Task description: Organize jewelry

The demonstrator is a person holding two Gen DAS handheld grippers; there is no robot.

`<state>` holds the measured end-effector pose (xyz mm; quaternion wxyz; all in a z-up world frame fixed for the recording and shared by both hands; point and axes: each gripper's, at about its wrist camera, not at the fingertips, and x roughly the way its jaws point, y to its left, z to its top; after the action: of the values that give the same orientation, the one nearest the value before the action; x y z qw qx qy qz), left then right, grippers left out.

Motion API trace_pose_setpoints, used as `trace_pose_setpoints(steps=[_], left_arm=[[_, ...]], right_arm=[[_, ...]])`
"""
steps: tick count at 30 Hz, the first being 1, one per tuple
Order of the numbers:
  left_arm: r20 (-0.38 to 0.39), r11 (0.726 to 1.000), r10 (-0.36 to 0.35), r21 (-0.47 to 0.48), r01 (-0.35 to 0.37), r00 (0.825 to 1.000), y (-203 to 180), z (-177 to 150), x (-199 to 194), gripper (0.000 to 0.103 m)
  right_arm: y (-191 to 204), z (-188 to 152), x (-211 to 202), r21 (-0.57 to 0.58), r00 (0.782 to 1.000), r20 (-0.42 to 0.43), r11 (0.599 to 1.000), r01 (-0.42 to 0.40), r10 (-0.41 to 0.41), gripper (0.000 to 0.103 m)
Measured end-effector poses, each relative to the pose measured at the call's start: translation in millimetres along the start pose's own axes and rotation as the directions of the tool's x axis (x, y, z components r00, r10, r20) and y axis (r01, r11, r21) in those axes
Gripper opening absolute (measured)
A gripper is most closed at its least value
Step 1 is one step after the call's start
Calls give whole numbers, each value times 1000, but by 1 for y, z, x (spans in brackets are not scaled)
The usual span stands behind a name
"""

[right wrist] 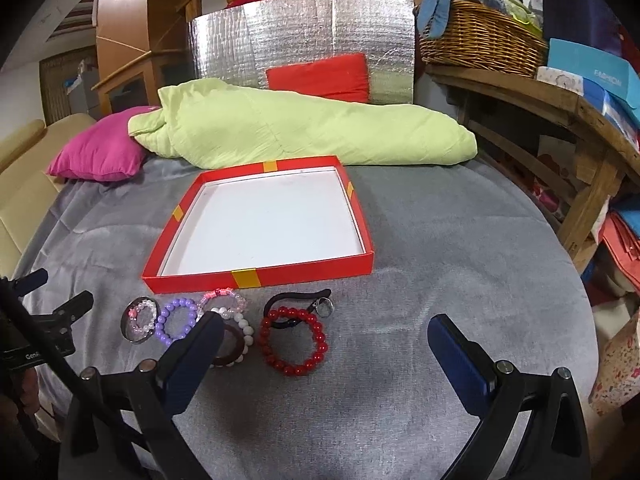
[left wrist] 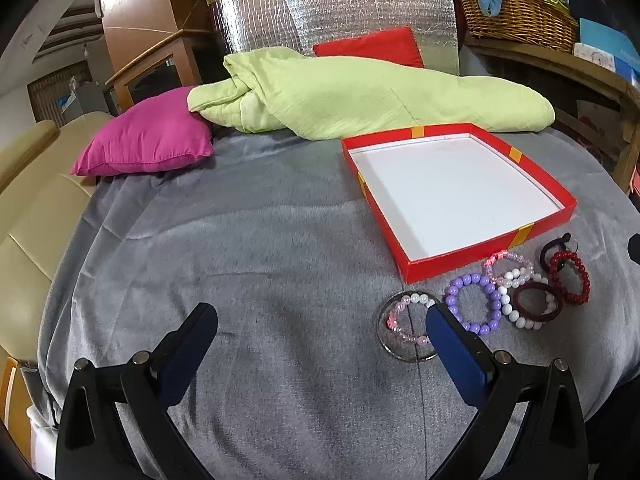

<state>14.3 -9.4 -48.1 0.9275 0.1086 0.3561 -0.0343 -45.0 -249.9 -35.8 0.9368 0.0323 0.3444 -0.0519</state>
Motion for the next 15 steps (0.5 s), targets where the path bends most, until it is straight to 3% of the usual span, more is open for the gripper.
trace_pose_setpoints(steps=[3,9,15], left_arm=[[-33,1000,-23,-8,23,999,5,-3,5,103],[-98,994,-105,-39,102,990,10,-8,16,103],[-168,983,-186,-32,183,968,-4,-10,31,103]], right_arm=[[-2,-1,3,-1,999,-15,1000,-32,32,101],[-11,-5,17,37,992,-84,995,-94,96,84],[-15,-10,36,122,967,-167,977,-174,194,63]])
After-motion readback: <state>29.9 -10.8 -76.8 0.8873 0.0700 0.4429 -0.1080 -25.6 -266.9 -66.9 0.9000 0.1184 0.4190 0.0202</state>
